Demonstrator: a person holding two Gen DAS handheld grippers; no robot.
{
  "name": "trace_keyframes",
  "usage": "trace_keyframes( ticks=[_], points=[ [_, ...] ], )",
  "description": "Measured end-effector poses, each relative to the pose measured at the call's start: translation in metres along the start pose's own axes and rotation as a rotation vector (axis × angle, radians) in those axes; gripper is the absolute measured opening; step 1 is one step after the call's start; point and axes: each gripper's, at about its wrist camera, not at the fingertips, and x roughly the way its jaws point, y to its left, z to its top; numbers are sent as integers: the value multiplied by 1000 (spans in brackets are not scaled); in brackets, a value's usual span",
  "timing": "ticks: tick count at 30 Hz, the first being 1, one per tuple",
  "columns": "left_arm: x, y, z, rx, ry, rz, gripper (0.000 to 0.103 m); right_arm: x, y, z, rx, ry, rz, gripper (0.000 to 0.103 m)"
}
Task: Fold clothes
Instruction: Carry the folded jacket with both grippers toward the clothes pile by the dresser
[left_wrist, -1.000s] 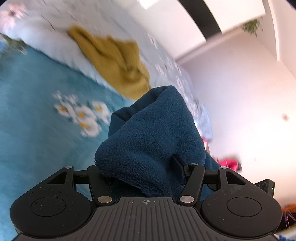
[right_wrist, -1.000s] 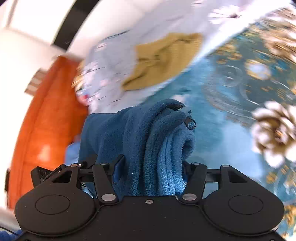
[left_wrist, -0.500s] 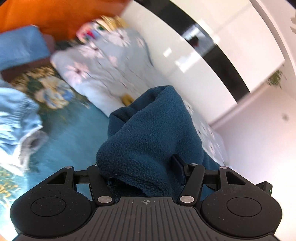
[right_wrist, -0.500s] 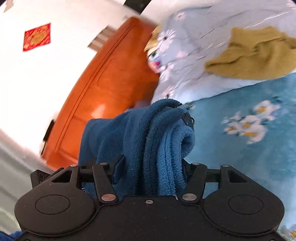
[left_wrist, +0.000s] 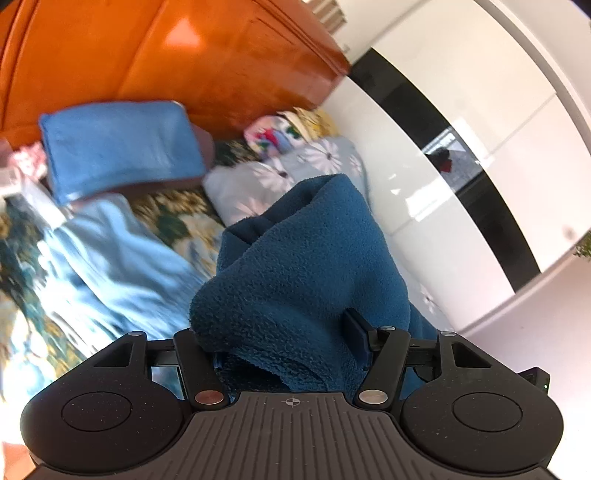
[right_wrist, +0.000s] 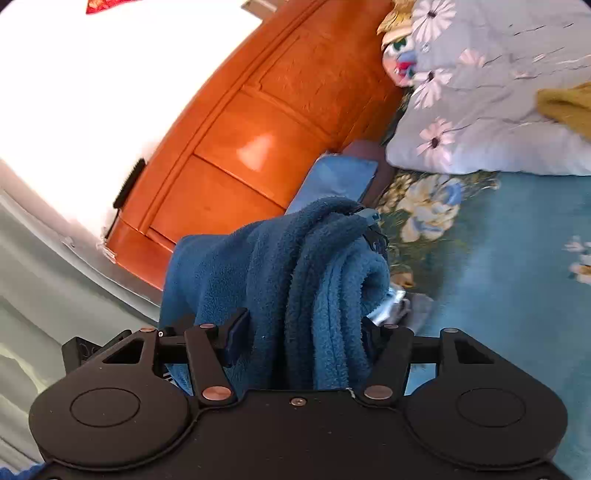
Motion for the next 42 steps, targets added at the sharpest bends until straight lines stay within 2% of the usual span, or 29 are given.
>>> trace_keyframes(
  ticks=[3, 9, 15, 21, 29, 35, 42],
  points=[
    [8, 37, 35, -8, 16, 6, 58, 44, 10, 12, 3, 6, -11, 59],
    [42, 108, 102, -7, 117, 19, 58, 131, 20, 30, 87, 23, -74, 59],
    [75, 161, 145, -11, 200, 31, 58, 193, 27, 35, 160, 29, -127, 59],
    [110, 191, 150, -26, 255, 42, 58, 229, 12, 42, 197, 61, -187, 59],
    [142, 214, 136, -46, 301, 35, 59, 247, -22, 37, 278, 87, -262, 59],
    [147, 228, 127, -69, 302, 35, 62, 254, -33, 31, 287, 124, -292, 60],
    [123, 222, 124, -58, 244, 27, 58, 263, -24, 39, 251, 131, -277, 60]
  ],
)
